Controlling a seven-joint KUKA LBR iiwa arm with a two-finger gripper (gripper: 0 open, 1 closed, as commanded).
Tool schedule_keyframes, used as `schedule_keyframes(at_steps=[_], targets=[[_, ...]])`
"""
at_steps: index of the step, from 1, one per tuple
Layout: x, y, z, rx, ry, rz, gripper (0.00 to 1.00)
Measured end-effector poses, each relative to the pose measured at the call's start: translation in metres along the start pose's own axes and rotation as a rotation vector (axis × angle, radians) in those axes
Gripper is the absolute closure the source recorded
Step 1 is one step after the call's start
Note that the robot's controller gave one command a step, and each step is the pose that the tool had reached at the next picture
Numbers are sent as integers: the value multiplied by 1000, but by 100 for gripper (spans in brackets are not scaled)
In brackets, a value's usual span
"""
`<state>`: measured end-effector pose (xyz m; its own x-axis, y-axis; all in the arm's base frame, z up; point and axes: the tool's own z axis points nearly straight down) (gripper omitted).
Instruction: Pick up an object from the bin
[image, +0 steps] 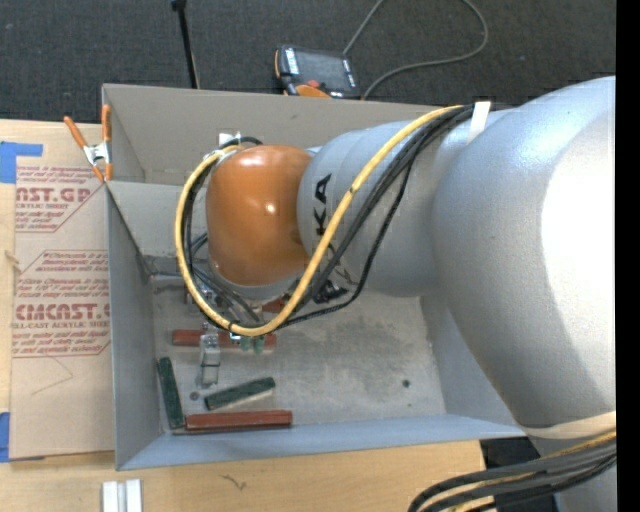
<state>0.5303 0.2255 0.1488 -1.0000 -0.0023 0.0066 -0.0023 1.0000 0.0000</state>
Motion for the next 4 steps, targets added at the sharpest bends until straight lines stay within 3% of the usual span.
schedule_keyframes(at_steps=[1,2,3,4], targets=[[-28,-6,-16,-3,-9,138,0],[-37,-32,75,3,-2,87,0],[-39,-29,70,-2,-7,86,100],[-33,-12,-118,-5,-16,73,100]])
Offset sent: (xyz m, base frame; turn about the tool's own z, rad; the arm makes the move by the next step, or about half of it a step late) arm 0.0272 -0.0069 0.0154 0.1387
